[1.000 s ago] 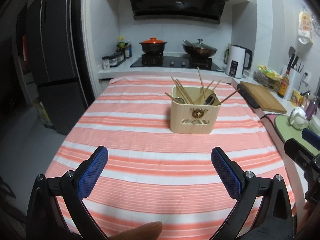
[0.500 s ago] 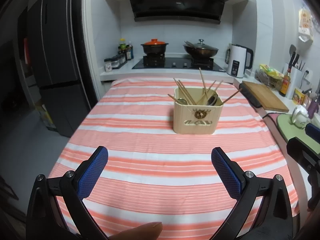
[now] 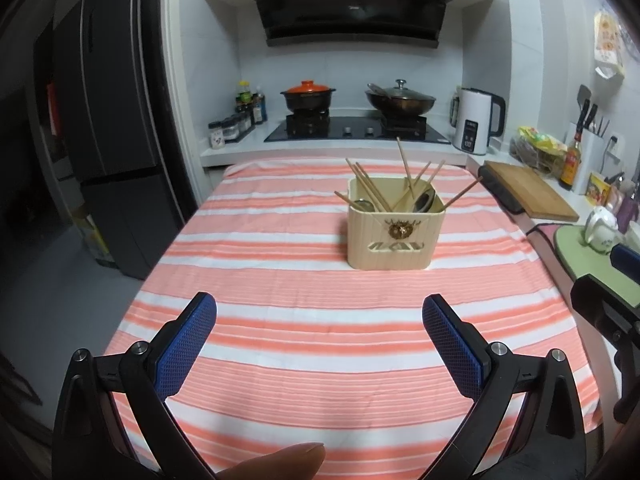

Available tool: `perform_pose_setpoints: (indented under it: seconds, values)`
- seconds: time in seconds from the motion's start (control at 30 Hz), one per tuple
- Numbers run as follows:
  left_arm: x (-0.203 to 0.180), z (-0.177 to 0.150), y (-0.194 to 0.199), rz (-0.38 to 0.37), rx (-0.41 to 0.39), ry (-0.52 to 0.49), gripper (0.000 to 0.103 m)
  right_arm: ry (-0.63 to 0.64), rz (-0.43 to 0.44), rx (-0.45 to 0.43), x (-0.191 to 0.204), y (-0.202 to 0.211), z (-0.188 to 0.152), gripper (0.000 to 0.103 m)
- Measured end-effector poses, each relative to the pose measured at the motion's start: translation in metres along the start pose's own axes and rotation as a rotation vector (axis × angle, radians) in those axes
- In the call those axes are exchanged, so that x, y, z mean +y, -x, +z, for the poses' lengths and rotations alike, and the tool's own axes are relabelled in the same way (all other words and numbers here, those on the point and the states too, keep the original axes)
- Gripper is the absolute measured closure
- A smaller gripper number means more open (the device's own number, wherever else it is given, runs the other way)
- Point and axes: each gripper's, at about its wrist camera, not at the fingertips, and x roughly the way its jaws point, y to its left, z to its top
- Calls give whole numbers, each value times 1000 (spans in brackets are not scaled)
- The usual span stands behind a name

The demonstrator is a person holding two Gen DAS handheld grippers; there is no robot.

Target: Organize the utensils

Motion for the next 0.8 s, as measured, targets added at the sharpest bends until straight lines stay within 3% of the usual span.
perform_pose_setpoints:
  seconds: [0.8]
  values:
    - [-3,-1,3,-11,2,-9,0,10,4,8,4,1,0,9]
